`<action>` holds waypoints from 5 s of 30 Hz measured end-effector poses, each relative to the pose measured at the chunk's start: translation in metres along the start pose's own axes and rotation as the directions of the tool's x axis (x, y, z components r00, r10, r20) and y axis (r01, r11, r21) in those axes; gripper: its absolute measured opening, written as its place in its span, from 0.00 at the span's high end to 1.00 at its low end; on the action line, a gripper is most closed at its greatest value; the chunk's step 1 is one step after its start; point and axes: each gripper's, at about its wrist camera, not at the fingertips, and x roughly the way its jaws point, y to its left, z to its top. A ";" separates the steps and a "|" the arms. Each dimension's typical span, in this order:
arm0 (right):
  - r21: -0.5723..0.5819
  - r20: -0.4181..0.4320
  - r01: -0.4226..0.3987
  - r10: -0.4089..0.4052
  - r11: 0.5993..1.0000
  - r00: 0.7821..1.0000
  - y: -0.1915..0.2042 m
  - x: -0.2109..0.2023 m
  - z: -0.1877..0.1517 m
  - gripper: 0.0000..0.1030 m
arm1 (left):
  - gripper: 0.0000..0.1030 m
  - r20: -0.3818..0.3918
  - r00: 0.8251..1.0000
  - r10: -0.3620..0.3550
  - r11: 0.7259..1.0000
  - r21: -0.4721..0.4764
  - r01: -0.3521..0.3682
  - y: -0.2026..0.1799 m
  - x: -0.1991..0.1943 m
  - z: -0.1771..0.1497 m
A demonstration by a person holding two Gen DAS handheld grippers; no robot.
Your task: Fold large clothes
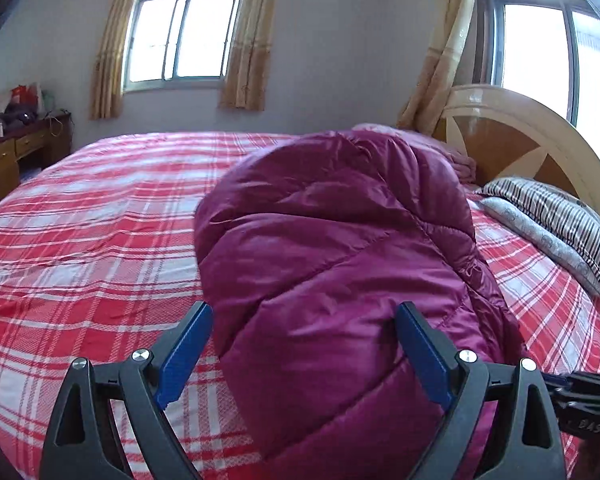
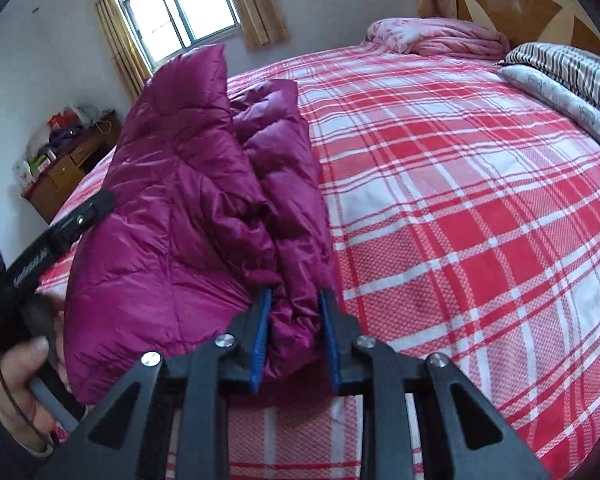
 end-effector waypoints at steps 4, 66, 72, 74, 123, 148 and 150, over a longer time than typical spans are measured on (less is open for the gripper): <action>0.043 0.154 0.018 -0.025 0.999 0.988 0.004 -0.038 0.036 0.25 | 0.10 0.008 1.000 -0.020 0.998 0.060 0.019 -0.010 0.007 0.000; -0.004 0.012 0.052 -0.052 0.999 0.999 0.016 0.050 0.022 0.58 | 0.02 -0.193 0.963 0.187 0.981 0.089 -0.172 -0.023 0.114 0.024; -0.002 0.002 0.061 -0.061 0.998 0.998 0.015 0.052 0.021 0.57 | 0.02 -0.202 0.960 0.192 0.980 0.095 -0.176 -0.025 0.116 0.022; -0.001 0.002 0.062 -0.062 0.998 0.998 0.015 0.053 0.021 0.57 | 0.01 -0.202 0.960 0.193 0.980 0.096 -0.177 -0.025 0.116 0.021; 0.156 0.026 -0.091 0.088 0.983 0.996 -0.053 0.005 0.000 0.09 | 0.01 -0.221 0.955 -0.198 0.962 -0.229 0.147 0.042 0.039 -0.003; 0.112 -0.011 -0.397 0.400 0.911 0.916 0.026 -0.022 -0.024 0.79 | 0.53 -0.130 0.974 -0.184 0.980 -0.106 0.170 0.024 -0.046 0.016; 0.098 -0.016 -0.425 0.429 0.900 0.903 0.046 -0.027 -0.023 0.79 | 0.53 -0.127 0.980 -0.155 0.985 -0.103 0.142 0.037 -0.059 0.018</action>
